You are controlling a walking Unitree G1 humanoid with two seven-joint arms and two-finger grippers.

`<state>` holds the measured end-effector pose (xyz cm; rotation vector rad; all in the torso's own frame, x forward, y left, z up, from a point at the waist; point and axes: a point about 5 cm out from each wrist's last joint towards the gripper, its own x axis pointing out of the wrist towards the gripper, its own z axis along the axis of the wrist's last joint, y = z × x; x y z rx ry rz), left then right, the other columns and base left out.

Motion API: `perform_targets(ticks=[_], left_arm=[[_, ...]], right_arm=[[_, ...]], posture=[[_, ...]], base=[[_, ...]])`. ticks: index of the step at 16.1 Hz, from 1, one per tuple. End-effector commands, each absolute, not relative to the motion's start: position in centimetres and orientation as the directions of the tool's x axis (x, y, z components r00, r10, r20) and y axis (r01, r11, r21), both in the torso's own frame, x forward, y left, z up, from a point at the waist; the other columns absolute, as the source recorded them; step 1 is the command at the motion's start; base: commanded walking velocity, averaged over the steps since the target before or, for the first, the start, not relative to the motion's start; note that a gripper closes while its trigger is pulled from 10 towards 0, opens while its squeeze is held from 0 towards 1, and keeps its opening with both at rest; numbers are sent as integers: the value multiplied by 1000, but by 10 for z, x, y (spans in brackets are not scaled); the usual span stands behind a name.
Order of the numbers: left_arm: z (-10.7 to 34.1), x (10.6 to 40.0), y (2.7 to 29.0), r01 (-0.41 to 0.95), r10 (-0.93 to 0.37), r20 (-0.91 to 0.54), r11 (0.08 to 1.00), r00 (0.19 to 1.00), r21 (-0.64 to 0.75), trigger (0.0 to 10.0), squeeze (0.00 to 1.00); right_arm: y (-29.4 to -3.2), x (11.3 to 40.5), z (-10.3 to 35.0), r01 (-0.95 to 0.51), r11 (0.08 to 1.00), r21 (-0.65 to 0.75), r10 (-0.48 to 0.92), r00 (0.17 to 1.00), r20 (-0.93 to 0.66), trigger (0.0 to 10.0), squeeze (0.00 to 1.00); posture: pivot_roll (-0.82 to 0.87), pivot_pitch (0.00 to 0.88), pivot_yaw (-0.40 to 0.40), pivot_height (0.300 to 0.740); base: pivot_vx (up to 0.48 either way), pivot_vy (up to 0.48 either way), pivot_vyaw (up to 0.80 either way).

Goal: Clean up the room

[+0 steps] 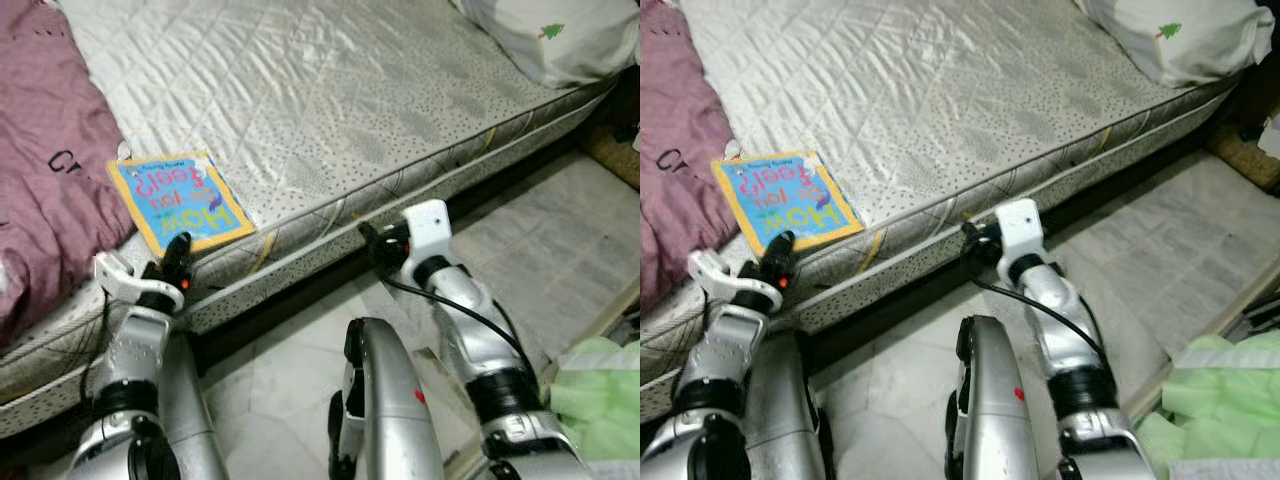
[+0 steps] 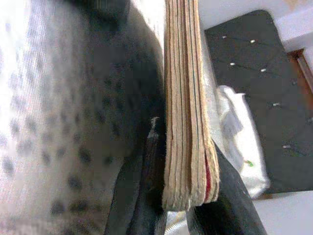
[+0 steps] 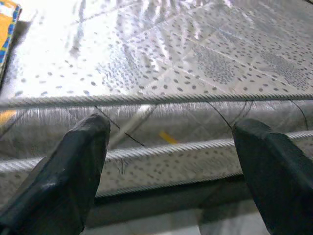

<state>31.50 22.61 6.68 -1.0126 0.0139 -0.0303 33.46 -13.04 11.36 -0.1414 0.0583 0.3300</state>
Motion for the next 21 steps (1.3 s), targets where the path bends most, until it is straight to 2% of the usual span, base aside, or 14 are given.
perform_targets(ticks=[1,5,6,7,9,10,11,12,14,16,21], left_arm=[[75,319,235,-8,14,1,602,1000,-798,0,0],[106,328,237,-19,56,44,807,997,-591,0,0],[127,324,221,27,15,93,900,996,-434,0,0],[137,322,210,47,-6,117,935,993,-352,0,0],[139,321,203,43,-10,112,956,994,-291,0,0],[140,321,200,31,-6,109,971,994,-236,2667,0],[140,324,193,28,-19,99,996,995,-89,10000,0],[139,324,192,0,1,106,1000,994,-17,10000,0],[141,321,187,4,-7,102,999,995,34,10000,0],[142,318,178,55,-58,108,998,992,37,10000,0],[136,315,171,38,-45,101,997,994,72,10000,0]], right_arm=[[-132,336,113,-309,943,-126,302,951,-73,10000,0],[-120,346,120,-286,956,-65,284,958,-30,10000,0],[-109,351,124,-277,961,22,277,961,-6,10000,0],[-101,354,126,-277,959,64,277,961,5,10000,0],[-97,356,128,-275,958,78,274,961,23,10000,0],[-95,357,130,-278,956,93,276,960,37,10000,0],[-88,361,138,-293,949,119,285,955,79,10000,0],[-84,363,141,-304,945,119,294,951,96,10000,0],[-76,363,144,-334,934,129,318,939,133,10000,0],[-72,363,145,-342,932,123,325,935,144,10000,0],[-67,364,151,-374,918,132,350,921,172,10000,0]], posture=[[10,79,-74,509],[55,20,-30,509],[84,0,-6,509],[93,0,2,509],[94,0,4,509],[102,0,4,509],[108,0,8,509],[107,0,9,509],[103,0,12,519],[101,0,9,539],[109,0,-31,594]], base=[[0,0,0],[0,0,0],[0,0,0],[0,0,0],[0,0,0],[0,0,0],[0,0,0],[0,0,0],[0,0,0],[0,0,0],[0,0,0]])
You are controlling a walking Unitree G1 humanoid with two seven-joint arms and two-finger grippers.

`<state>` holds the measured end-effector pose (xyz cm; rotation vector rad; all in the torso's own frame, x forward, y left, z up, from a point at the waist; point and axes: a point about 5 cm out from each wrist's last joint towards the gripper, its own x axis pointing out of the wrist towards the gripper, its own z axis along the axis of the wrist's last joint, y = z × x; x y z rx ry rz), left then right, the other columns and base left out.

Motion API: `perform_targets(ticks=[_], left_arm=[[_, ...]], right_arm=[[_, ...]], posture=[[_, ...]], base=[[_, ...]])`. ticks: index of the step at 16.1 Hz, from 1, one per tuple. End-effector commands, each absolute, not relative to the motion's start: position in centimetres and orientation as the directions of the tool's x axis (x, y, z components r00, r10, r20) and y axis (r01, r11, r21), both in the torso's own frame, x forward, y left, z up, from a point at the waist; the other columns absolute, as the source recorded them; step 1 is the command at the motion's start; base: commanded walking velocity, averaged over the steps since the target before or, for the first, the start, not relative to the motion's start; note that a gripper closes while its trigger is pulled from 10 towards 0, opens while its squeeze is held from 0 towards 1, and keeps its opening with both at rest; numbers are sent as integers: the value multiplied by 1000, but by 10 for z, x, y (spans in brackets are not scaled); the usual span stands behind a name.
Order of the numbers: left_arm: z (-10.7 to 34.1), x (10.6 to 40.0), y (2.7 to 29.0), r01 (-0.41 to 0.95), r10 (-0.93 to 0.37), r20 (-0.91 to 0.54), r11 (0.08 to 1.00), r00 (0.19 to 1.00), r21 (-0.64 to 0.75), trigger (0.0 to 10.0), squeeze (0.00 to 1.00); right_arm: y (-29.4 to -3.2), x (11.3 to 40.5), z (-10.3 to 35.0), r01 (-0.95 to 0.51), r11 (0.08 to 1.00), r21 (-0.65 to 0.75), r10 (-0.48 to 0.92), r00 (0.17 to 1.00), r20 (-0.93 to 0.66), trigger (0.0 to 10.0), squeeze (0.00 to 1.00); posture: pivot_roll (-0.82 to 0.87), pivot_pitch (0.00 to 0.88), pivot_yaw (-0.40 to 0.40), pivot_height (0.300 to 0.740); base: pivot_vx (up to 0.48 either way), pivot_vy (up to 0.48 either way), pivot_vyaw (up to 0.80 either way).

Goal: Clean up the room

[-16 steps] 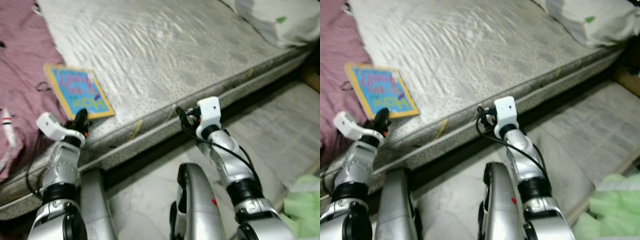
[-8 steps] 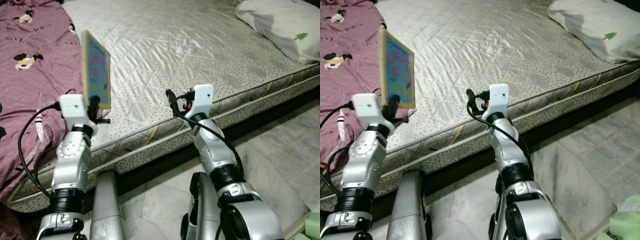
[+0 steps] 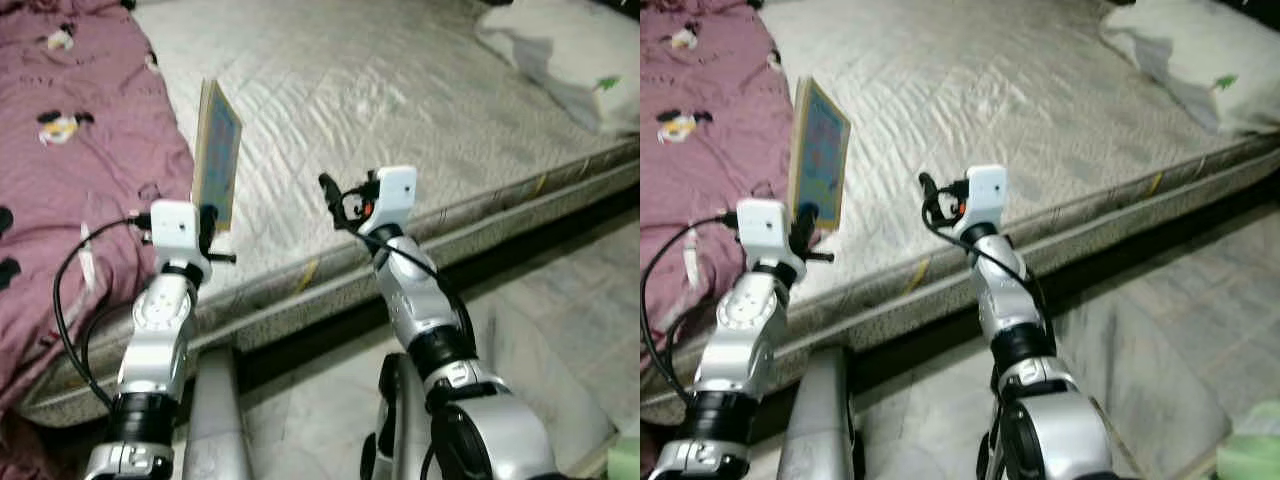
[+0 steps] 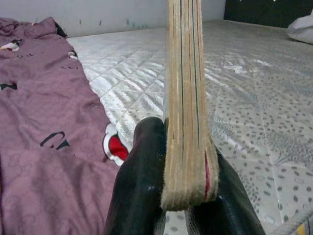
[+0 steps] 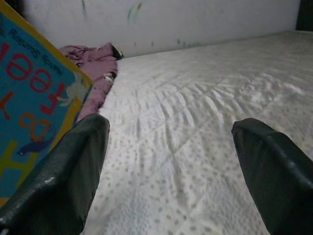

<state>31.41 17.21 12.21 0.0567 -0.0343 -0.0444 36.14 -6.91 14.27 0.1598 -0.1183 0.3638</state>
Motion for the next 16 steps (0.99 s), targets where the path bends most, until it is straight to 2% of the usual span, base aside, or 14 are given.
perform_targets(ticks=[1,10,12,16], left_arm=[[135,314,171,31,-38,99,997,994,76,10000,0],[127,314,163,45,-55,70,990,996,133,10000,0],[129,314,162,33,-42,85,995,995,98,10000,0],[124,315,161,6,-10,86,999,996,46,10000,0]], right_arm=[[-66,364,150,-383,915,126,360,917,171,10000,0],[-84,358,137,-311,945,104,294,944,151,10000,0],[-87,357,136,-305,947,98,289,946,149,10000,0],[-86,358,135,-337,939,74,325,936,133,10000,0]], posture=[[112,0,-36,604],[54,0,-3,719],[54,0,-11,739],[54,0,-44,740]], base=[[0,0,0],[0,0,0],[0,0,0],[0,0,0]])
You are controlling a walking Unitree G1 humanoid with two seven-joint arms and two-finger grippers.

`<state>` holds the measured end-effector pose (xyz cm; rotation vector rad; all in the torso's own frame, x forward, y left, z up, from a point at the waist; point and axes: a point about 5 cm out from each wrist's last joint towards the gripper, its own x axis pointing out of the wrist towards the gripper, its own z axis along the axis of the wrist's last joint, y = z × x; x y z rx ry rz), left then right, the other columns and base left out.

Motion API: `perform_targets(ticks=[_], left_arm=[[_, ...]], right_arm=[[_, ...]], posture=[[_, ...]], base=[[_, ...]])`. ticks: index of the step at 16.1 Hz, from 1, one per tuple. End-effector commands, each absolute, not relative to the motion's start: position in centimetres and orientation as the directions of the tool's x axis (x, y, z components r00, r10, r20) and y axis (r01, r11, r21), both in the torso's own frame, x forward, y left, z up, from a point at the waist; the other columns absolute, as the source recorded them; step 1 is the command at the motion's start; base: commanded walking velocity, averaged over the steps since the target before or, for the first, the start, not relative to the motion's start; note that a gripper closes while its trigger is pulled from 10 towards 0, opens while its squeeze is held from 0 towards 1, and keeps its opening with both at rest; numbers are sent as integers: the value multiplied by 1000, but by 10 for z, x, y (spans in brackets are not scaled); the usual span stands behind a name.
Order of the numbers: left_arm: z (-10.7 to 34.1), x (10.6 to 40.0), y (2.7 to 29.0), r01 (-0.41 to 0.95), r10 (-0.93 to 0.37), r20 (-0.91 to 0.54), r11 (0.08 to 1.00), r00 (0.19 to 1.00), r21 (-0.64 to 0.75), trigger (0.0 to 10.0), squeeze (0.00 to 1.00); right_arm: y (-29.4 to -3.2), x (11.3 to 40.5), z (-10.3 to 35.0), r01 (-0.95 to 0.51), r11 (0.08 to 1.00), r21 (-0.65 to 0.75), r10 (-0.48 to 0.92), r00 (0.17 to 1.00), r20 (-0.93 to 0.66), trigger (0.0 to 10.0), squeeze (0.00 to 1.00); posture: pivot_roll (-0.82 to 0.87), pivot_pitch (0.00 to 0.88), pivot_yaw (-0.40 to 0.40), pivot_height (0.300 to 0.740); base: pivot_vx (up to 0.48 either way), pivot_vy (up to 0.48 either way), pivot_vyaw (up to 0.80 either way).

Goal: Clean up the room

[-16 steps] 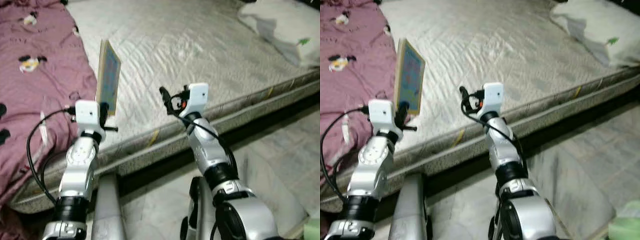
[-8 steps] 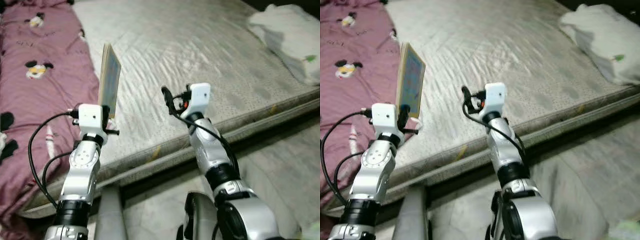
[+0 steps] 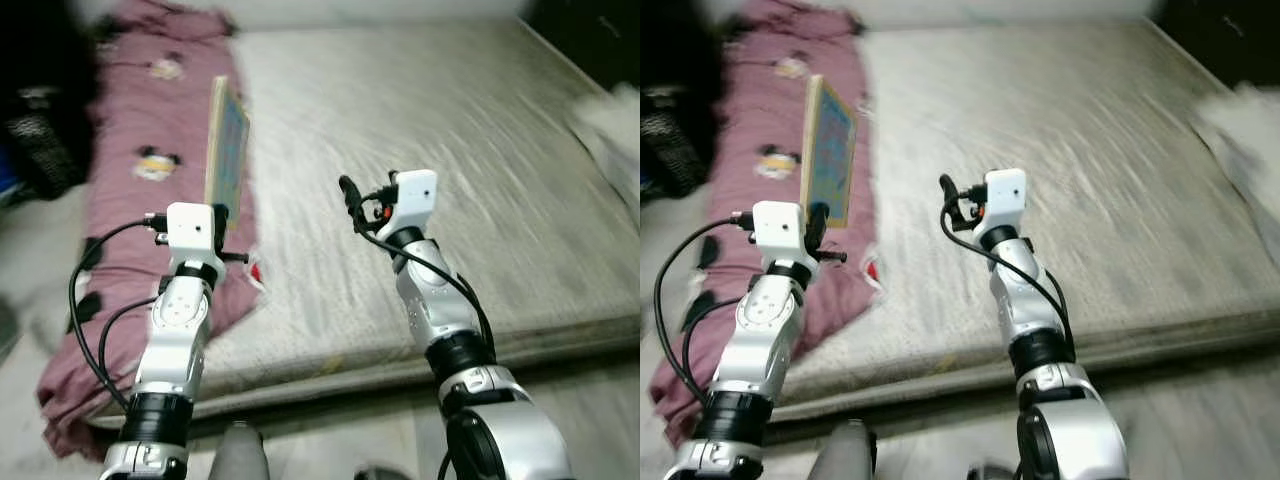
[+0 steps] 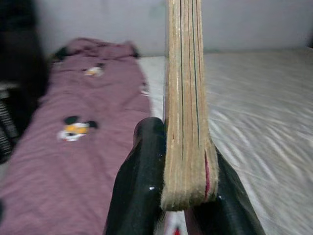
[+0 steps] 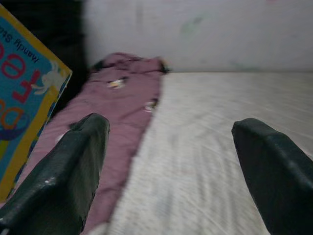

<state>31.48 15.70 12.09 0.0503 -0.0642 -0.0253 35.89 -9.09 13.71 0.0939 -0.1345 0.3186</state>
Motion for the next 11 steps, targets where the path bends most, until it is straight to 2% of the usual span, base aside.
perform_targets(ticks=[1,9,11], left_arm=[[124,315,160,8,-12,88,999,996,41,10000,0],[124,317,152,34,-40,101,997,994,62,10000,0],[124,318,151,43,-49,102,997,994,61,10000,0]], right_arm=[[-86,358,135,-337,939,72,326,936,130,10000,0],[-89,357,132,-328,943,54,321,941,109,10000,0],[-85,356,133,-351,936,11,348,930,116,10000,0]], posture=[[52,0,-45,740],[45,0,-46,740],[46,0,-50,740]], base=[[0,0,0],[0,0,0],[0,0,509]])
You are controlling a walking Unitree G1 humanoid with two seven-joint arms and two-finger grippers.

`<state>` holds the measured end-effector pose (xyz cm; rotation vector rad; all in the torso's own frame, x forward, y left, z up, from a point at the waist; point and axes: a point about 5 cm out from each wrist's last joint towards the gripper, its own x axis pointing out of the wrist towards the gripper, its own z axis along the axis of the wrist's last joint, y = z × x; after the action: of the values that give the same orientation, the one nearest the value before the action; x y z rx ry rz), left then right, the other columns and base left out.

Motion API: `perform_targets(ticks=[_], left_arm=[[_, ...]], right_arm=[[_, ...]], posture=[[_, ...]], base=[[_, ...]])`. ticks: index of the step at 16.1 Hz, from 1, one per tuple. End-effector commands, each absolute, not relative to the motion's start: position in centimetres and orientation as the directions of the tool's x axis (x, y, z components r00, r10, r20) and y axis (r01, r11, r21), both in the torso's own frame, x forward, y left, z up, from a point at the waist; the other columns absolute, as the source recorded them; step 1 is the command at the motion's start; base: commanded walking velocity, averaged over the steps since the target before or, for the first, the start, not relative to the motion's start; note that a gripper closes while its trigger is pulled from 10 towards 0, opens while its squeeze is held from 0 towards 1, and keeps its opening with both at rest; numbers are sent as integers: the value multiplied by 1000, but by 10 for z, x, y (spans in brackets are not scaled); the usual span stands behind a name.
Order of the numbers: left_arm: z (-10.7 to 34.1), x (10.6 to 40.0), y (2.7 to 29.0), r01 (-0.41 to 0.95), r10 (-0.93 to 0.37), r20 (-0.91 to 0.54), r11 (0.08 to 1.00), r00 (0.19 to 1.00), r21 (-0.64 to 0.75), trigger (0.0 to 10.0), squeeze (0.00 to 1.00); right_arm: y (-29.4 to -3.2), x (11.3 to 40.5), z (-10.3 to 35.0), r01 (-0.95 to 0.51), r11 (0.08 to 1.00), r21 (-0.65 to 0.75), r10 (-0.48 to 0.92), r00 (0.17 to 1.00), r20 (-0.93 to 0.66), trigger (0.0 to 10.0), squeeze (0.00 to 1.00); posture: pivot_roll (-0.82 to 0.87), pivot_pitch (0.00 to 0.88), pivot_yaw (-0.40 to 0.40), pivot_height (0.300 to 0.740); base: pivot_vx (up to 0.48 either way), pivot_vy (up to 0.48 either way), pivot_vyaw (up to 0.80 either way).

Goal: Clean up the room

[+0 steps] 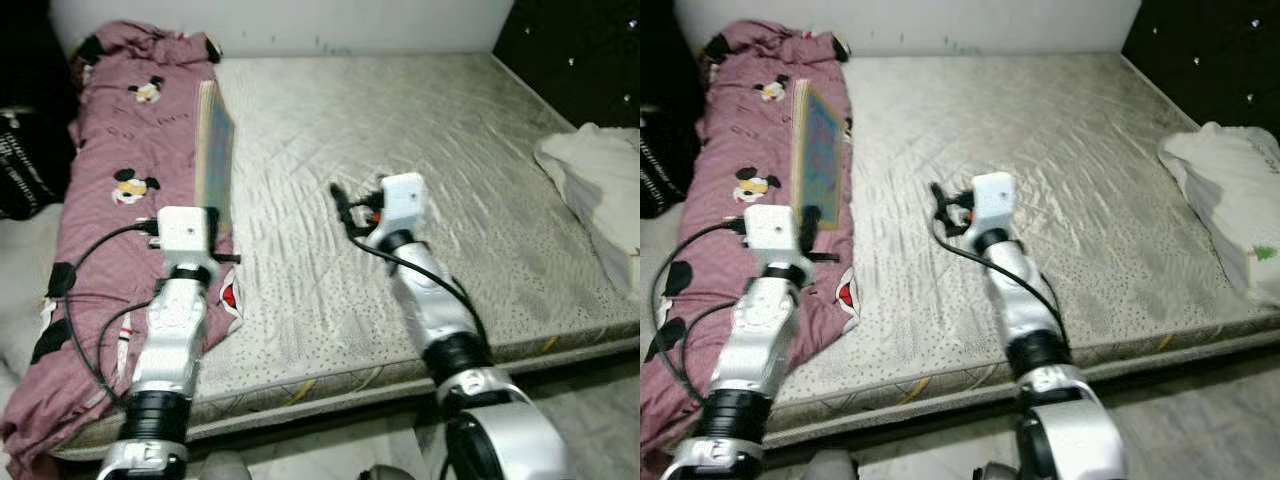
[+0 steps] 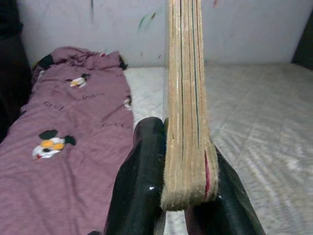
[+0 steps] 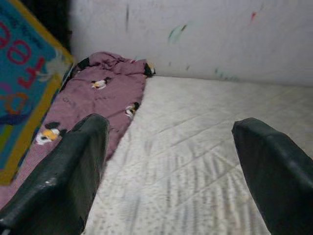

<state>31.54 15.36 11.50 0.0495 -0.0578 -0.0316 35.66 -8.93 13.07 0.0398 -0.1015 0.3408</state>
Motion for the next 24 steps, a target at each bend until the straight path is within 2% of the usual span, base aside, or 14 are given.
perform_targets(ticks=[1,5,8,13,17,24], left_arm=[[123,318,150,47,-53,101,997,993,63,10000,0],[123,318,149,54,-60,104,996,993,64,10000,0],[124,318,148,62,-67,111,997,992,54,10000,0],[123,318,149,54,-59,107,998,993,44,10000,0],[123,318,149,50,-54,105,998,993,37,10000,0],[124,319,150,68,-68,131,998,989,5,10000,0]], right_arm=[[-86,356,132,-348,937,16,344,932,112,10000,0],[-86,357,132,-345,938,21,341,934,107,10000,0],[-86,356,131,-352,936,14,349,932,102,10000,0],[-83,355,131,-365,931,-6,364,926,100,10000,0],[-84,357,130,-359,933,-7,359,929,88,10000,0],[-85,358,130,-343,939,0,342,936,86,10000,0]], posture=[[46,0,-50,740],[46,0,-50,740],[46,0,-50,740],[39,0,-51,740],[40,0,-52,740],[39,0,-52,740]], base=[[0,0,506],[0,0,500],[0,-309,133],[0,-352,691],[0,-348,0],[0,0,0]])
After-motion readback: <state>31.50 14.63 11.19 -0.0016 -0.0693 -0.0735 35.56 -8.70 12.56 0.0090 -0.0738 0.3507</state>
